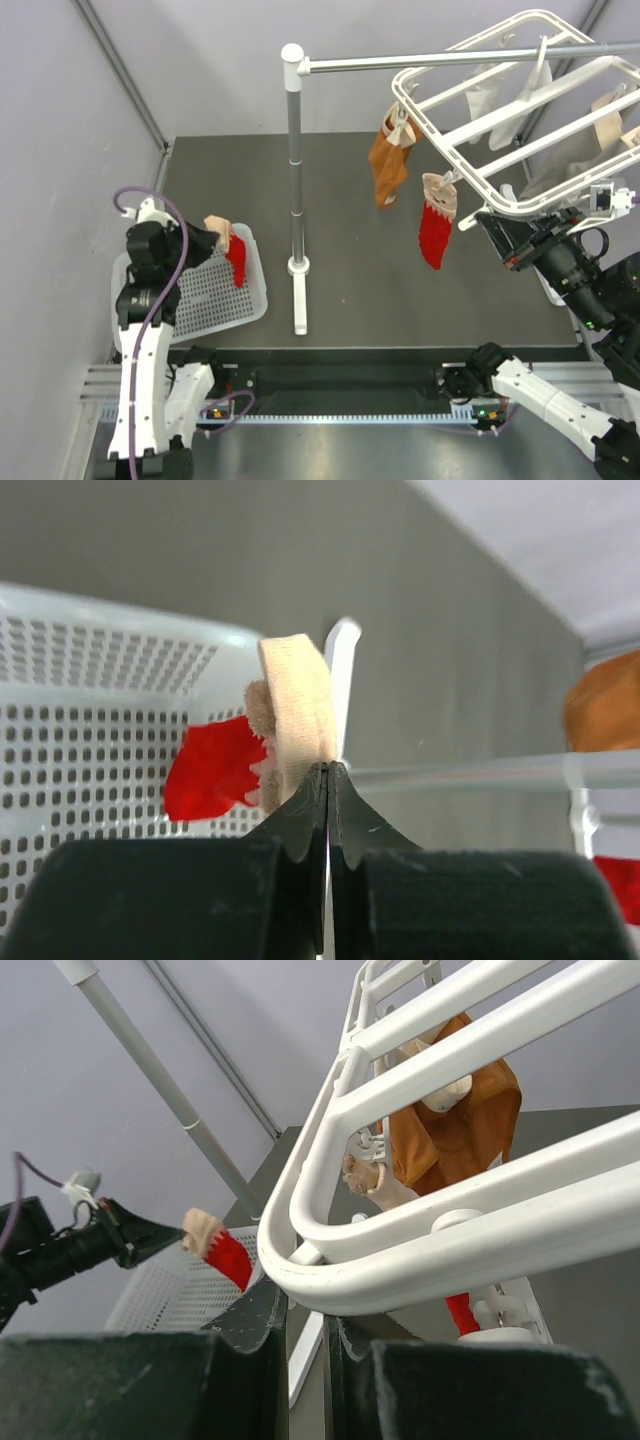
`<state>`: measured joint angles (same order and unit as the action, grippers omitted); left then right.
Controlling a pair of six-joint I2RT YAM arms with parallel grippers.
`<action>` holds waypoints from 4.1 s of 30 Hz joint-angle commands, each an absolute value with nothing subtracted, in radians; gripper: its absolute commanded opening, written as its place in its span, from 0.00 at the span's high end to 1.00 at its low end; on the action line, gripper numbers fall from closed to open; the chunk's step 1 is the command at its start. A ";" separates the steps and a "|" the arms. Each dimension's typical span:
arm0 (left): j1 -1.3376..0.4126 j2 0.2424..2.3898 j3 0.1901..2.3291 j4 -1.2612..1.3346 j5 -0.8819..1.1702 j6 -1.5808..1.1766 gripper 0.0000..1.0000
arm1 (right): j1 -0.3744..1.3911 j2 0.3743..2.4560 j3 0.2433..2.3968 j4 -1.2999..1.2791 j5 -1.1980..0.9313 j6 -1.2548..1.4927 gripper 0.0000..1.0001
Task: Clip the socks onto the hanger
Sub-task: Adjust the sock in the bin, then pick up the sock from the bin, then clamp the sock onto the hanger.
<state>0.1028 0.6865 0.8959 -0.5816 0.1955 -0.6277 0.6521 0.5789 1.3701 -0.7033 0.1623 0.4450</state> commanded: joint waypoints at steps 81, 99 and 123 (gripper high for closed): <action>-0.464 0.848 1.107 -0.211 0.881 -0.414 1.00 | 0.658 0.675 1.362 -0.739 0.092 0.448 1.00; -1.321 1.234 1.248 0.057 -0.535 -0.088 1.00 | 0.657 0.689 1.367 -0.726 0.081 0.505 1.00; -1.453 1.499 1.500 0.127 -0.750 -0.008 1.00 | 0.657 0.732 1.350 -0.730 0.130 0.561 1.00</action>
